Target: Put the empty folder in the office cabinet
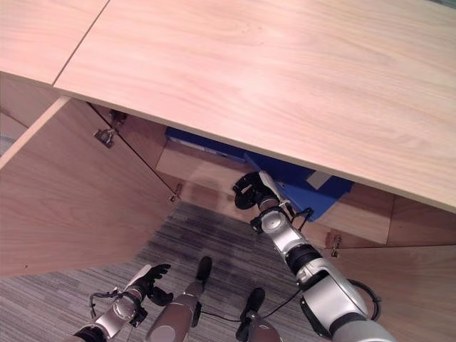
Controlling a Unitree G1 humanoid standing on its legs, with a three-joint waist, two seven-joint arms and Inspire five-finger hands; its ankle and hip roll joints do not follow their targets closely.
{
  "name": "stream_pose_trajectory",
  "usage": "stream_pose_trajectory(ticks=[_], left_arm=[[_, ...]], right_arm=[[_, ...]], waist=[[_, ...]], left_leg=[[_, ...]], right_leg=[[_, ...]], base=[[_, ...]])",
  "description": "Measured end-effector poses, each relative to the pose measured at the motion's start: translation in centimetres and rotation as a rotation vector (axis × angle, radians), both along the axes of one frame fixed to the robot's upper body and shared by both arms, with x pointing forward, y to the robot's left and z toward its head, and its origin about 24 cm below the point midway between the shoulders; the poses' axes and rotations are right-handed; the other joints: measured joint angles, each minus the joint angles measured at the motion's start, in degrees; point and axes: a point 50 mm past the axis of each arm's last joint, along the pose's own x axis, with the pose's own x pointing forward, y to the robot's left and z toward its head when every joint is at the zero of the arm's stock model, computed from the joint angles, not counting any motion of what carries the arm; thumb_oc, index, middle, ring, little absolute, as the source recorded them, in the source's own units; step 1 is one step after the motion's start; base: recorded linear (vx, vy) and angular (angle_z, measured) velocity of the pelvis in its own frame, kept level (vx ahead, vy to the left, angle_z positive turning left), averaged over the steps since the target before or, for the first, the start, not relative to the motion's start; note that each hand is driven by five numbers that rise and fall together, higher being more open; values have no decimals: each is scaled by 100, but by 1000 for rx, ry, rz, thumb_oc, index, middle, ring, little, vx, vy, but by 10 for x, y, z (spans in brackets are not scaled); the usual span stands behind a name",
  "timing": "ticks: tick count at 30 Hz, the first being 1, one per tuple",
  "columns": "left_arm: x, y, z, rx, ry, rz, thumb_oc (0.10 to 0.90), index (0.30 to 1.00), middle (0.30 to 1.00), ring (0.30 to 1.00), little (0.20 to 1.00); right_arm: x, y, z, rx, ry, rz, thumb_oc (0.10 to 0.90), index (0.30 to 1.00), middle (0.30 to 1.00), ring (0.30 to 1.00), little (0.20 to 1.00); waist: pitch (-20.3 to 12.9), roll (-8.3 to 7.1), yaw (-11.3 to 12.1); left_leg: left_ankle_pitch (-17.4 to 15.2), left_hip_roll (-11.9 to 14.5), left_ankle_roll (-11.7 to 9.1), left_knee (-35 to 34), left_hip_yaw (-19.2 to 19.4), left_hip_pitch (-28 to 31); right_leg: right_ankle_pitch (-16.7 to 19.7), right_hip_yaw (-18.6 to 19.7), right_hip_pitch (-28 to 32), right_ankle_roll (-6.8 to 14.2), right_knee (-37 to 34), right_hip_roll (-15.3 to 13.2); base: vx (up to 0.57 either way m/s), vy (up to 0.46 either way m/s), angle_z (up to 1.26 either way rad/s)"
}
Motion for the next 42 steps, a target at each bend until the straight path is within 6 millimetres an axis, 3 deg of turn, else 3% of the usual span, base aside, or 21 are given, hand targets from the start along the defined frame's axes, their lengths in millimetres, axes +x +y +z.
stream_pose_trajectory(ticks=[16,18,22,26,34,42], left_arm=[[8,1,3,14,-22,2,800,900,900,900,900],[0,10,1,17,-23,-15,800,900,900,900,900],[-14,28,7,45,-36,-87,800,900,900,900,900],[-26,49,3,110,28,-52,800,900,900,900,900],[-19,38,7,69,-23,-85,800,900,900,900,900],[-17,37,9,50,-36,-76,800,900,900,900,900]], right_arm=[[10,-11,3,-32,11,-92,400,300,300,300,300],[11,-22,7,-44,-7,-115,400,300,300,300,300],[14,-68,29,-42,-92,-260,400,300,300,300,300],[19,-66,43,-37,-147,-266,400,300,300,300,300],[22,-67,51,-23,-190,-272,400,300,300,300,300],[19,-84,52,-50,-195,-326,400,300,300,300,300]], waist=[[296,118,138],[372,191,177],[609,499,371],[614,509,427],[617,511,415],[618,512,394]], left_leg=[[24,-7,-8,94,-70,-203],[27,-6,-28,129,-129,-258],[87,-17,-58,142,-263,-328],[95,-31,-68,146,-261,-426],[170,-91,-34,172,-279,-581],[172,-96,-33,177,-258,-618]], right_leg=[[-25,-43,-185,-16,124,-12],[-39,-108,-196,-24,139,-3],[-104,-247,-263,-25,308,-33],[-271,-221,-521,-47,671,-117],[-382,-207,-794,-35,1005,-237],[-409,-162,-898,-37,1111,-260]], base=[[-4,-2,1],[-41,-5,13],[-34,19,17],[-12,12,2],[-6,3,2],[0,0,0]])
